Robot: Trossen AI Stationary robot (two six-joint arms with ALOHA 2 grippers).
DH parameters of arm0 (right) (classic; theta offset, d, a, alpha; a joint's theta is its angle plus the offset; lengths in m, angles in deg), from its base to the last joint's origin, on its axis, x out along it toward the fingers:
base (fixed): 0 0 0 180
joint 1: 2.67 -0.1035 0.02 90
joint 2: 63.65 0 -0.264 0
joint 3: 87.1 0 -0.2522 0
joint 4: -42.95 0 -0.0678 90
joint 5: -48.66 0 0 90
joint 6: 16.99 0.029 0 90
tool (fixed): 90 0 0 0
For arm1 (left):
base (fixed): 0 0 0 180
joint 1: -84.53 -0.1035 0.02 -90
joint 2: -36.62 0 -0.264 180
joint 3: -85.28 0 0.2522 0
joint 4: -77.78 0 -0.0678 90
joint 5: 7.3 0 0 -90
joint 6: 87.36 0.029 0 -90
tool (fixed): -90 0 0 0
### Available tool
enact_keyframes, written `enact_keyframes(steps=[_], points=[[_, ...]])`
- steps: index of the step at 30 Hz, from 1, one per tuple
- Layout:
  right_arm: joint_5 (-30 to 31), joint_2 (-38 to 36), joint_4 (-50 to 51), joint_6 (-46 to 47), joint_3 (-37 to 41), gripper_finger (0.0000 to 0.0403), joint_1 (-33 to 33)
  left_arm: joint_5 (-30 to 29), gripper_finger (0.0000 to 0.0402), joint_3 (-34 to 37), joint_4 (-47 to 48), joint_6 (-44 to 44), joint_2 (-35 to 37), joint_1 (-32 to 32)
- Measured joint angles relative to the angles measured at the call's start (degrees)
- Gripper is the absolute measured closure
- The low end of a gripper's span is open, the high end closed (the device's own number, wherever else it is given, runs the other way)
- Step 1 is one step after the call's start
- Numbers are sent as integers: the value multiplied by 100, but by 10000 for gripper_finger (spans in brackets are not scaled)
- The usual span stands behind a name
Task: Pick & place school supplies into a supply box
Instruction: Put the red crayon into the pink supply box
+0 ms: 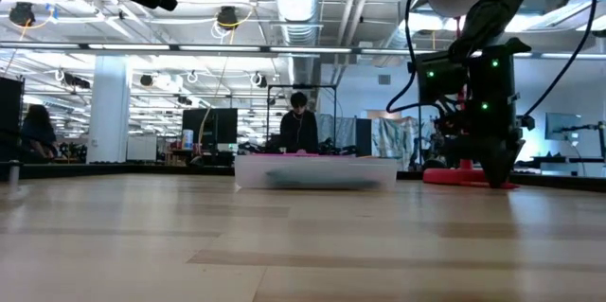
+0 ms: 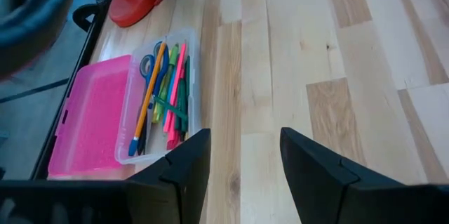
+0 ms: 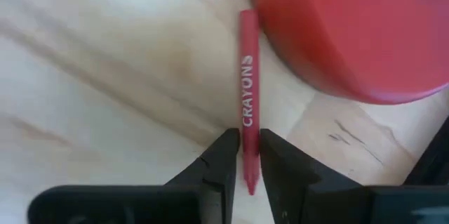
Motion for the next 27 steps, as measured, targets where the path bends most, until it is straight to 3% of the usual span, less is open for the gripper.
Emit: enact_keyframes(steps=[8,14,21,27], points=[[-217,-5,103,-108,-3,394,-549,56,235,-2,1,-169,0,1],[-253,0,227,119,0,390,-1123,58,235,-3,27,-456,0,104],[-252,4,345,596,4,394,-1992,34,235,-4,681,-1725,-2,529],[-200,4,343,803,-5,396,-2807,-421,235,-4,1192,-2700,-4,1065]])
